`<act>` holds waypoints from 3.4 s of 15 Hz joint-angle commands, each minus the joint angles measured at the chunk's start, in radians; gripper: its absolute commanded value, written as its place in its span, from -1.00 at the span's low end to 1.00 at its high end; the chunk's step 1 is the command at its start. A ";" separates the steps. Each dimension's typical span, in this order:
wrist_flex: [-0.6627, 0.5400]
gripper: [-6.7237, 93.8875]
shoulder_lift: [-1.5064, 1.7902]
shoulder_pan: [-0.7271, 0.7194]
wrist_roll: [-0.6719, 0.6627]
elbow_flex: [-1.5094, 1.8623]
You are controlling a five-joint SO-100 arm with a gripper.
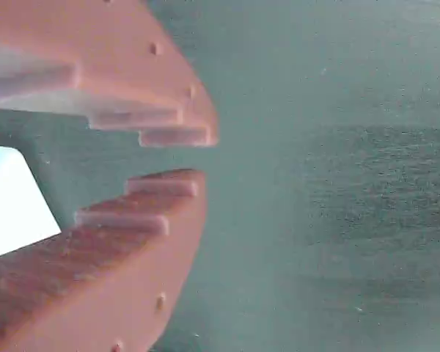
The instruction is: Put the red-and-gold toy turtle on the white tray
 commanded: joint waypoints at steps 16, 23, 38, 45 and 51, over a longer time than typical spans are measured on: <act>0.006 -0.87 0.003 -0.020 0.006 -0.011; 0.006 -0.86 0.000 -0.071 -0.025 -0.011; -0.069 -0.86 -1.230 -0.190 -0.460 -0.976; 0.218 -0.86 -1.660 -0.334 -0.672 -1.480; 0.281 -0.86 -1.799 -0.341 -0.765 -1.672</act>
